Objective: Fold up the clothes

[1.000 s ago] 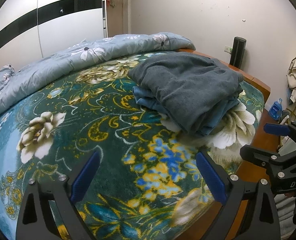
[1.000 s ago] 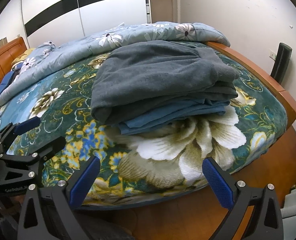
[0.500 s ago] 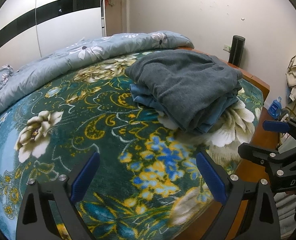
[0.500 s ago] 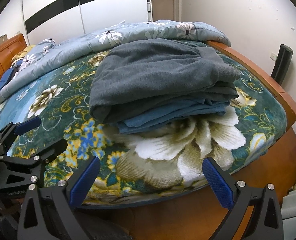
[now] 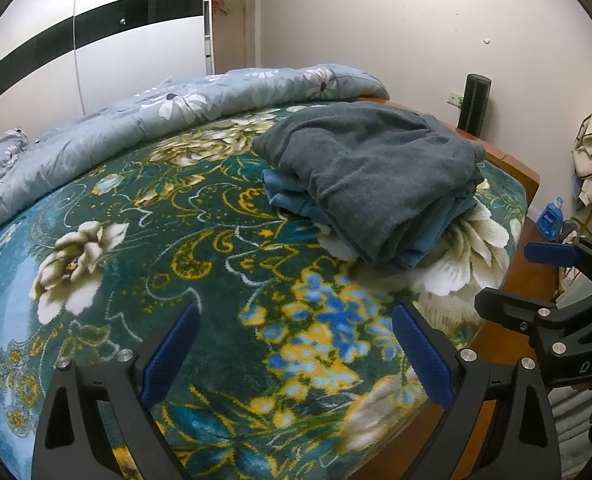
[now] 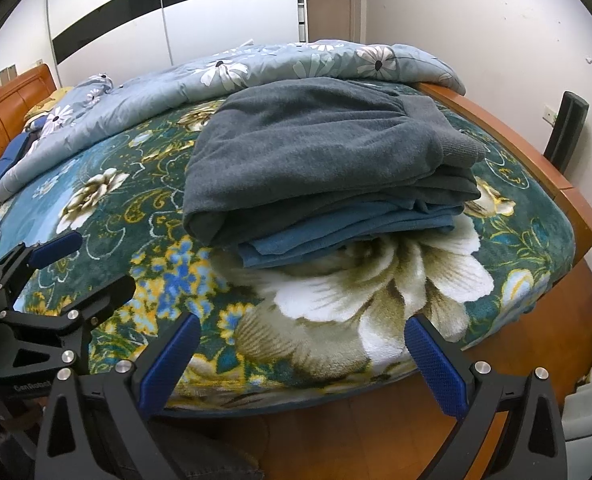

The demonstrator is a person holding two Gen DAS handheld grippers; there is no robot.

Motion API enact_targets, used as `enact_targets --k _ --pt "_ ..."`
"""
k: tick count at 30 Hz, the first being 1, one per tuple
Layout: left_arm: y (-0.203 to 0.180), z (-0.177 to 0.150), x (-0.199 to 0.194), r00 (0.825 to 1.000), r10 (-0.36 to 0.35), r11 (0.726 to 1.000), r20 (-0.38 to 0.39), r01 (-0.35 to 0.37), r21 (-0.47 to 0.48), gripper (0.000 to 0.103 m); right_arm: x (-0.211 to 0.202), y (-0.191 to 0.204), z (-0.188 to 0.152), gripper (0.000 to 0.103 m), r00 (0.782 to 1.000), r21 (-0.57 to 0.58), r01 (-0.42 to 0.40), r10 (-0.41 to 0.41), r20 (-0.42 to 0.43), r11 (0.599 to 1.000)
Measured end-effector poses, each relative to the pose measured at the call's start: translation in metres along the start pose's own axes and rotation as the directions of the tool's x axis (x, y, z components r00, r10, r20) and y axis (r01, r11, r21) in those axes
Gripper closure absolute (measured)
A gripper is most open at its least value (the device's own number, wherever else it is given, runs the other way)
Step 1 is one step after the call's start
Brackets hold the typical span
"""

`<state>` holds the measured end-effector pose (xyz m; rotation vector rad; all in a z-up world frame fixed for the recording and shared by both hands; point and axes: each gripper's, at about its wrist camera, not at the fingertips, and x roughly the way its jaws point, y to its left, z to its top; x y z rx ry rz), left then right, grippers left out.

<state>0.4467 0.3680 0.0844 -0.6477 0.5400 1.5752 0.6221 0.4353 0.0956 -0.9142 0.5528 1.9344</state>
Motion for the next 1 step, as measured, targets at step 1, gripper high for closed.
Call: enact_targets --k 1 --pt "0.0001 0.0001 0.0001 1.000 -0.003 1.000 -0.002 0.003 0.000 0.006 0.0000 0.0001 -0.0001 0.000 1.000 0.000 0.000 0.000 0.000 1.000"
